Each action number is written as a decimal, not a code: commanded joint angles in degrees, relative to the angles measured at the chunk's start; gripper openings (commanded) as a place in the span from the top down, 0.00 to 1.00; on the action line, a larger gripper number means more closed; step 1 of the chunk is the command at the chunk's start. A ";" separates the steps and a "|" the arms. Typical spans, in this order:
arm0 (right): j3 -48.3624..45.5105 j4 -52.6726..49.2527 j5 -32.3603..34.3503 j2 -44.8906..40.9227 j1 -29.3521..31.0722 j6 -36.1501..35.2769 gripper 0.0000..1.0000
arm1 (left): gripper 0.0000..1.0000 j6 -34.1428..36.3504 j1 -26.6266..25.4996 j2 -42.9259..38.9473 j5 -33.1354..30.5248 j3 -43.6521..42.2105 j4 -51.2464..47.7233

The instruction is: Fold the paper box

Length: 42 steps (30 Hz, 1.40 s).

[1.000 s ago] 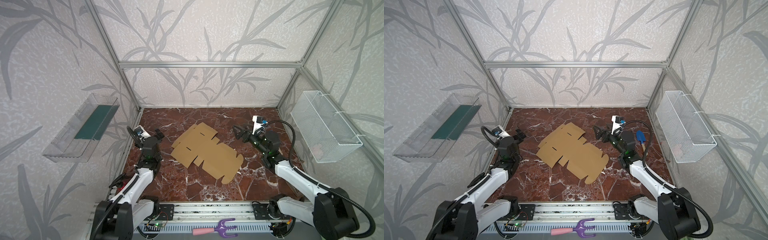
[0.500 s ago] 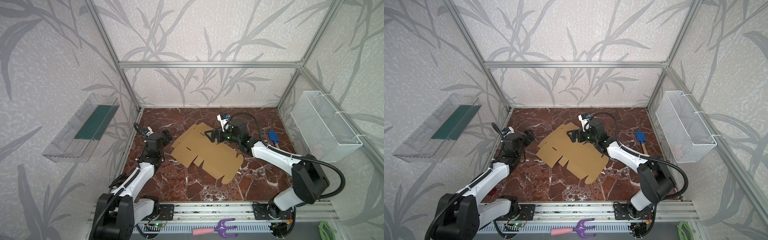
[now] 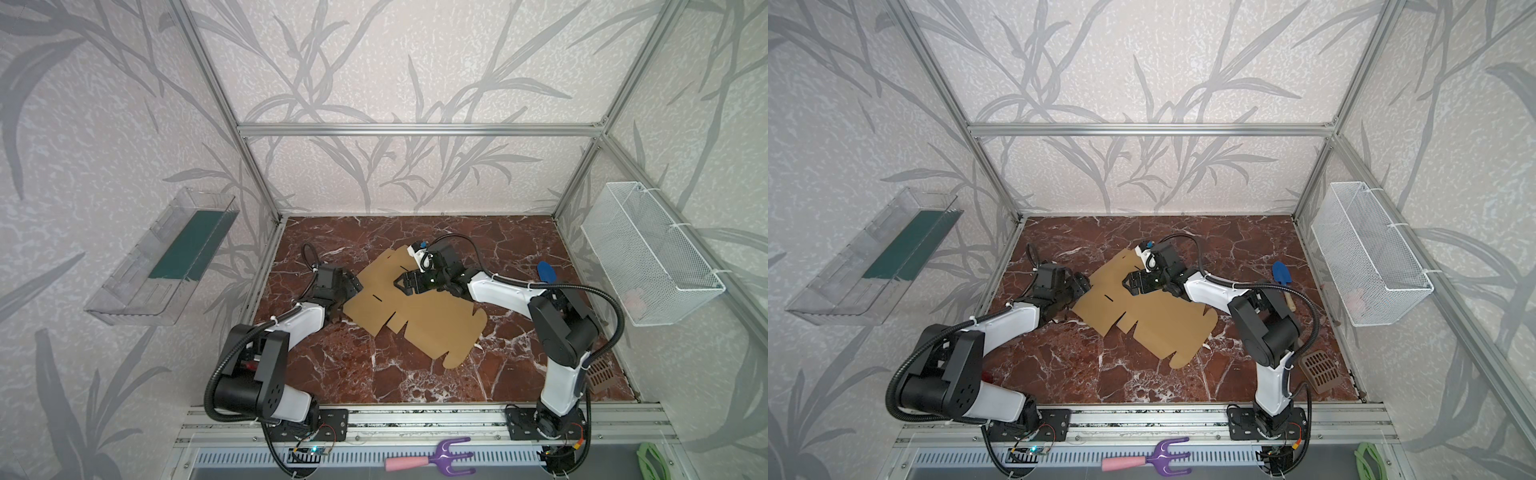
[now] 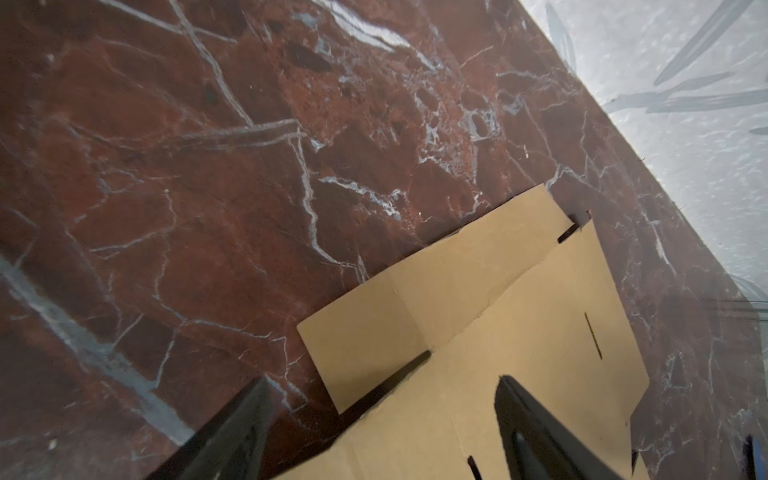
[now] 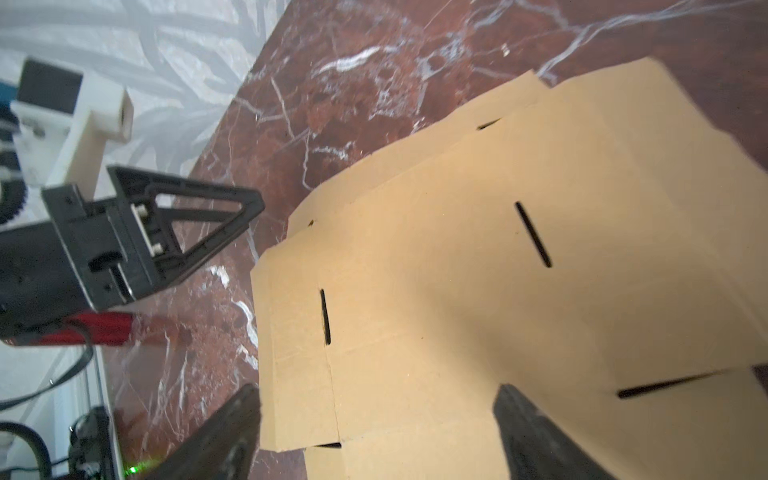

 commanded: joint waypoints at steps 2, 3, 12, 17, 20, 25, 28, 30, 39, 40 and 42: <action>5.51 -3.33 -2.28 3.66 2.29 -1.55 0.32 | 0.17 -0.46 -0.17 2.60 0.05 1.70 -3.07; 6.25 -4.04 -1.70 4.30 2.86 -2.19 0.34 | 0.17 -0.43 -0.17 3.04 0.21 1.83 -3.16; 12.73 -8.69 3.28 9.63 7.20 -5.95 0.56 | 0.20 -0.21 -0.17 1.61 -2.74 1.15 -7.09; 14.20 -9.19 4.31 12.19 7.99 -6.15 0.64 | 0.20 -0.43 -0.12 -0.35 -4.54 0.30 -9.22; 14.11 -9.82 5.32 13.10 7.99 -6.64 0.69 | 0.20 -0.29 -0.09 -1.64 -5.69 -0.01 -10.90; 13.75 -10.60 7.18 14.50 7.99 -7.43 0.74 | 0.20 -0.82 0.00 -2.70 -7.55 -0.66 -12.25; 13.82 -11.77 7.79 15.35 7.99 -7.87 0.78 | 0.20 -1.63 0.33 -2.53 -8.60 -0.74 -12.81; 13.09 -12.38 9.29 15.42 7.95 -8.18 0.80 | 0.20 -1.57 0.75 -2.37 -8.65 -0.35 -13.26; 8.00 -10.40 8.58 14.09 7.99 -8.27 0.85 | 0.20 -0.91 2.92 1.45 -4.10 5.74 -15.04; 7.49 -10.03 8.24 13.88 7.99 -8.26 0.85 | 0.20 -0.62 3.44 2.47 -2.84 6.93 -15.85; 6.28 -9.14 7.96 13.45 7.99 -8.26 0.85 | 0.20 -0.15 4.56 4.58 -0.45 8.53 -16.60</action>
